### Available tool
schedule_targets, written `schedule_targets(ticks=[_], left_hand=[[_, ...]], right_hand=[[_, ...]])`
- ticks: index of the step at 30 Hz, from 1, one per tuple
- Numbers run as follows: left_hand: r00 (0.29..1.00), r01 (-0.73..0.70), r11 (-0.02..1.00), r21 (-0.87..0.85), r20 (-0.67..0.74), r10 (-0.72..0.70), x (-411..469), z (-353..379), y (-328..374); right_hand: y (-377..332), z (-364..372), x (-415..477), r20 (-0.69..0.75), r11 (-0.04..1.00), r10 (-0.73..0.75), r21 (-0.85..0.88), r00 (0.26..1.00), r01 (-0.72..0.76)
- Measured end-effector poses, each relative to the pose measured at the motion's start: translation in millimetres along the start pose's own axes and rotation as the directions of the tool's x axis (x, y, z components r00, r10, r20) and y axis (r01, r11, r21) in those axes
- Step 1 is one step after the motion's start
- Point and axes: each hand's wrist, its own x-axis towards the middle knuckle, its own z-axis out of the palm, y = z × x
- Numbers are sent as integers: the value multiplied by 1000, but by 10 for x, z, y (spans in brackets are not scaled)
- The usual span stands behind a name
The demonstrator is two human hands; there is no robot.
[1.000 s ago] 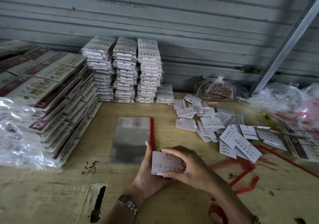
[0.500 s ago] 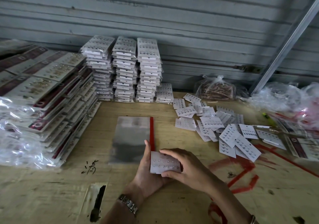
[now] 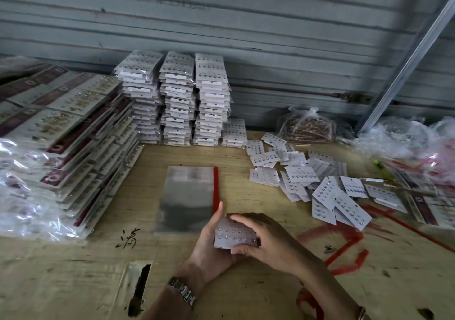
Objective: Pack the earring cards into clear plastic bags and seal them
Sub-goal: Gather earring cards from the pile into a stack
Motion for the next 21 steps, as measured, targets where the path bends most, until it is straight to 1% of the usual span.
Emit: schedule_targets(ticks=[2, 4, 5, 7, 9, 10, 11, 12, 13, 14, 15, 16, 17, 20, 21], left_hand=[[1000, -2, 1000, -7, 0, 2, 0, 1, -2], [1000, -14, 999, -31, 5, 14, 10, -4, -5], [1000, -22, 999, -44, 12, 23, 16, -5, -5], [999, -37, 998, -58, 34, 39, 24, -3, -11], [998, -29, 996, -87, 54, 34, 32, 0, -14], [998, -26, 995, -101, 55, 32, 35, -2, -13], [998, -25, 994, -106, 52, 30, 42, -5, -10], [998, -24, 994, -107, 50, 30, 45, -7, -8], [998, -24, 994, -111, 52, 29, 46, -5, -4], [998, -22, 993, -118, 56, 28, 45, 0, -2], [998, -20, 992, -124, 60, 28, 43, 7, 2], [998, -19, 992, -127, 63, 27, 38, 19, 4], [997, -19, 991, -129, 66, 28, 30, 31, 7], [997, -24, 990, -142, 66, 33, 18, 52, 7], [997, -29, 989, -144, 64, 39, 15, 56, 5]], right_hand=[[21, 3, 8, 16, 999, -11, 39, 1000, 10], [32, -8, 37, 14, 985, -28, 172, 1000, 25], [43, -24, 68, -24, 967, -28, 253, 999, 33], [125, -63, 161, -195, 931, 16, 360, 981, 56], [267, -87, 279, -385, 922, 128, 387, 914, 34], [350, -87, 338, -458, 908, 218, 418, 862, -7], [419, -88, 400, -495, 864, 348, 498, 796, -69], [477, -93, 468, -479, 780, 489, 614, 729, -119], [520, -106, 539, -414, 675, 618, 716, 668, -181], [559, -120, 603, -330, 581, 706, 775, 627, -247], [586, -132, 664, -247, 508, 757, 805, 605, -306], [607, -144, 723, -184, 447, 779, 833, 599, -326], [616, -156, 776, -144, 387, 791, 870, 595, -304], [599, -209, 878, -41, 171, 842, 966, 538, -196], [580, -221, 895, -11, 116, 854, 978, 520, -171]])
